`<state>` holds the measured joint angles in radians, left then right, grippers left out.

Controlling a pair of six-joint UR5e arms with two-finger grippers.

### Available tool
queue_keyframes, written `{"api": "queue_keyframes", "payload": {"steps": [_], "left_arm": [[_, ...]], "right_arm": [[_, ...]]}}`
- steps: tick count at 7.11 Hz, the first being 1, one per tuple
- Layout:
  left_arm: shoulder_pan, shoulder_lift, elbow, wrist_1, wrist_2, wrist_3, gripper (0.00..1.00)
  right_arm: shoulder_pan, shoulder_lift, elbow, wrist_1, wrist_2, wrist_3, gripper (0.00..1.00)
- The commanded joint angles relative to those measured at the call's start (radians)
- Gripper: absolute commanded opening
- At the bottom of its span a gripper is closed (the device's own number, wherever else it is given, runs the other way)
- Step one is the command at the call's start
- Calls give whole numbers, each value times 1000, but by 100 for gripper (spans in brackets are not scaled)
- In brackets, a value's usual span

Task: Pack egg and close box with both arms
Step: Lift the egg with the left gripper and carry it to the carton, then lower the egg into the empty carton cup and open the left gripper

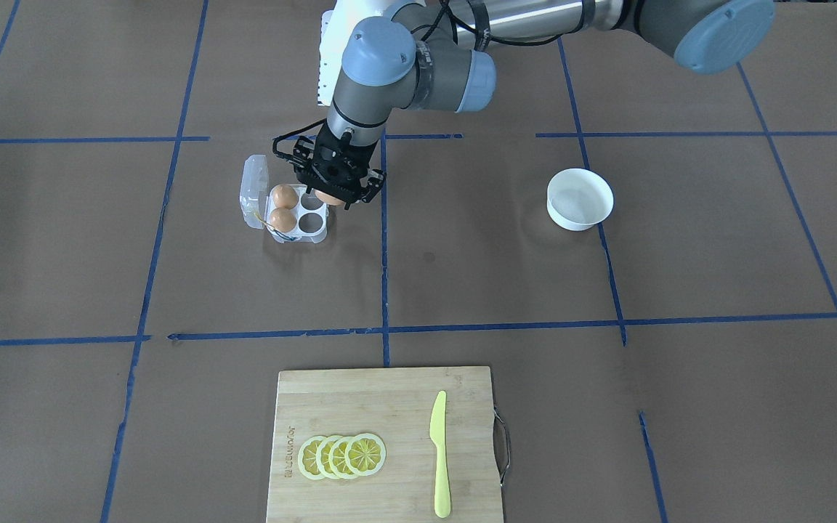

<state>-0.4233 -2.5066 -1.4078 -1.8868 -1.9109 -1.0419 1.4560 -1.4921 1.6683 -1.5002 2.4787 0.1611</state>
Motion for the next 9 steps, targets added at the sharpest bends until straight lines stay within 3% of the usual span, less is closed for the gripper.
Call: {"api": "queue_keyframes", "payload": {"steps": [1, 6, 7, 8, 9], "left_arm": [[24, -27, 48, -50, 7, -3, 0], [24, -43, 62, -57, 7, -3, 0], [24, -44, 69, -57, 7, -1, 23], [24, -43, 70, -57, 7, 6, 59], [24, -44, 72, -58, 9, 6, 79]], "right_arm": [[1, -10, 7, 0, 2, 0, 100], [1, -19, 21, 0, 2, 0, 100], [1, -19, 22, 0, 3, 0, 100], [1, -19, 21, 0, 2, 0, 100], [1, -19, 22, 0, 5, 0, 100]]}}
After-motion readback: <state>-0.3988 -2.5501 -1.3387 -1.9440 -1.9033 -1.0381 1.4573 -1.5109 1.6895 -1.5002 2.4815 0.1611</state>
